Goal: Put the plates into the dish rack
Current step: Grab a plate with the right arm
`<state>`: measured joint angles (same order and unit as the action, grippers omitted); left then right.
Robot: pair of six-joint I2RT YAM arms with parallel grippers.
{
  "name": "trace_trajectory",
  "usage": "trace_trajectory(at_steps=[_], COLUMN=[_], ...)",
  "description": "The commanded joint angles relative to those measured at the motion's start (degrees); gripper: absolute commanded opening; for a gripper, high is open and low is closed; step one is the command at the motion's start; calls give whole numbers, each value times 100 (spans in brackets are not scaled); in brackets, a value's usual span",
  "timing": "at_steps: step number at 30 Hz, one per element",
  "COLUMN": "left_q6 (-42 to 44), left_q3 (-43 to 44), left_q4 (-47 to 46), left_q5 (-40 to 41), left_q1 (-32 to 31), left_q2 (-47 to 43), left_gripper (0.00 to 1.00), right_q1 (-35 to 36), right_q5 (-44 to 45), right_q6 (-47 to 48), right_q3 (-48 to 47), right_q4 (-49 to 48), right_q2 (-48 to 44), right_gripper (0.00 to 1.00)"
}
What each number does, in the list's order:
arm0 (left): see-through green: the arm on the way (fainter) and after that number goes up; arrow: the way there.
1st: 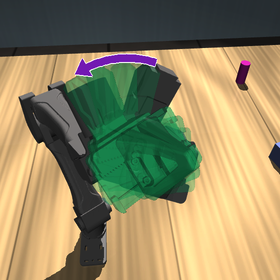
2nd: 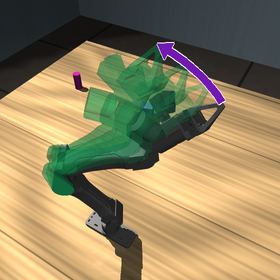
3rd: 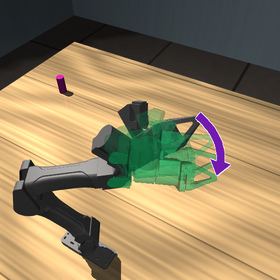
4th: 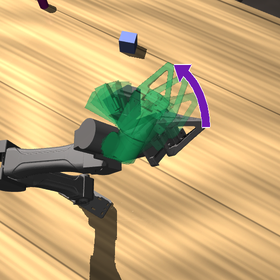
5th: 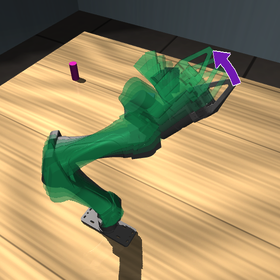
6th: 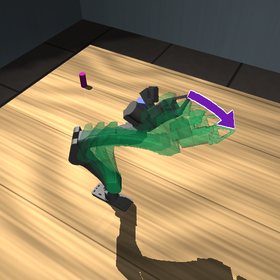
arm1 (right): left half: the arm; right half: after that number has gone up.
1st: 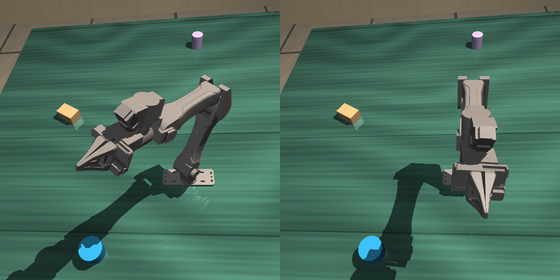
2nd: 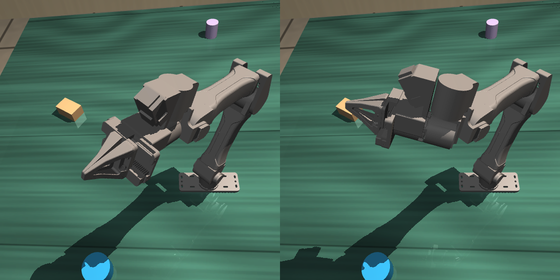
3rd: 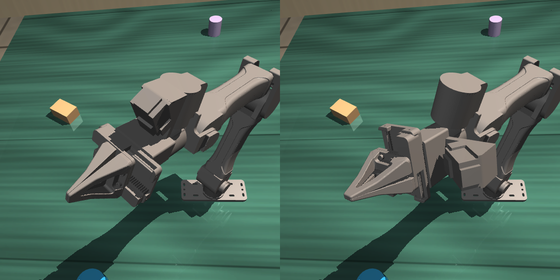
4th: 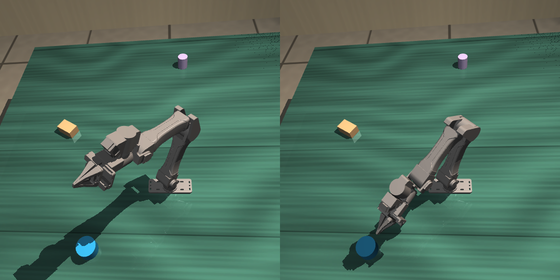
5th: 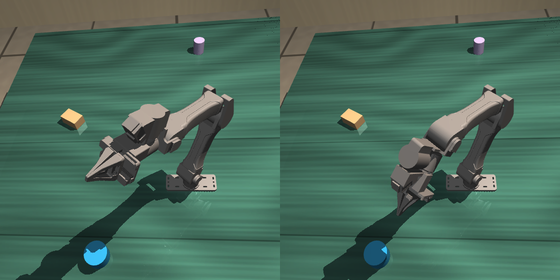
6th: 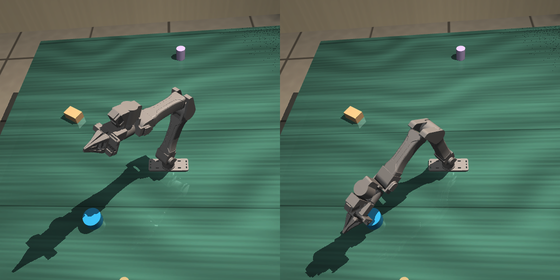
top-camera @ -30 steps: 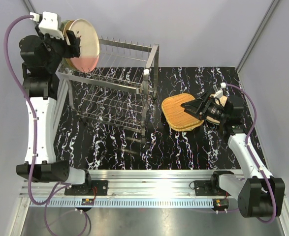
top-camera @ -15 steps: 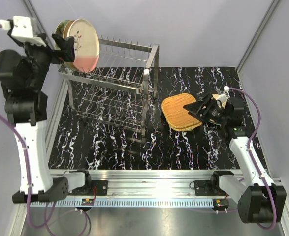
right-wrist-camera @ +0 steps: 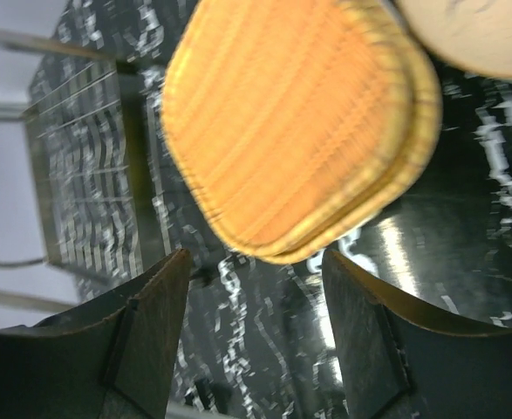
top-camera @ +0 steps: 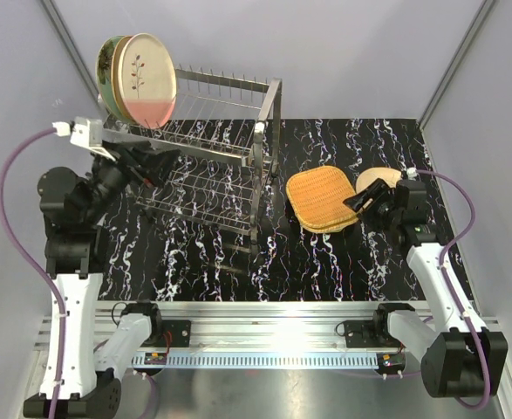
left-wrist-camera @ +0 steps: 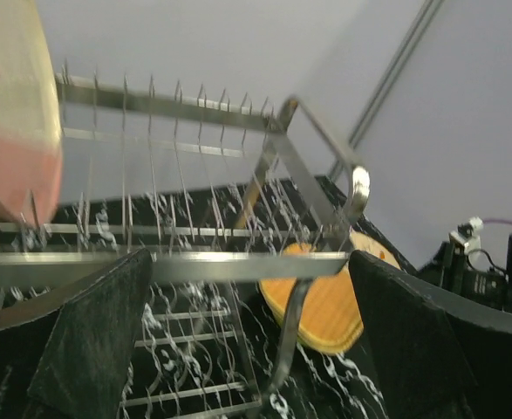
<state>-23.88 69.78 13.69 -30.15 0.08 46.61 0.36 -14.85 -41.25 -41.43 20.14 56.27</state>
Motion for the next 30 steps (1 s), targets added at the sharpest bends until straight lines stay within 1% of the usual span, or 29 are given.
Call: trace_trajectory(at_steps=[1,4,6,8,13,17,22,30], left_q6=[-135,111,173,217,647,884,1008,1131], left_q3=[-429,-825,-1176,-1579,-2231,-2591,-2776,-2768], left_q4=[-148,168,230,195,221,143,46,81], left_q5=[-290,-193,-123,-114,80,360,615,756], left_q1=[-157,-297,-341,-385,-648,-825,-974,-1062], left_q2=[-485,-767,-925,-1022,-1216,-1295,-1198,-1093], left_gripper=[99,99,99,99,99,99,99,99], right_q1=[-1,-1,-1,-1,-1,-1,-10,-10], right_q5=[991,1168,1204,1256,1230,1169,1248,1353], right_q6=[311,259,241,241,214,241,241,258], right_q3=[109,170,223,214,135,109,-93,-260], right_q4=[104,-10,-185,-353,-678,-1020,-1065,-1065], right_q2=[-117,32,155,436,1165,1439,1746,1993], right_gripper=[68,65,54,49,49,48,47,46])
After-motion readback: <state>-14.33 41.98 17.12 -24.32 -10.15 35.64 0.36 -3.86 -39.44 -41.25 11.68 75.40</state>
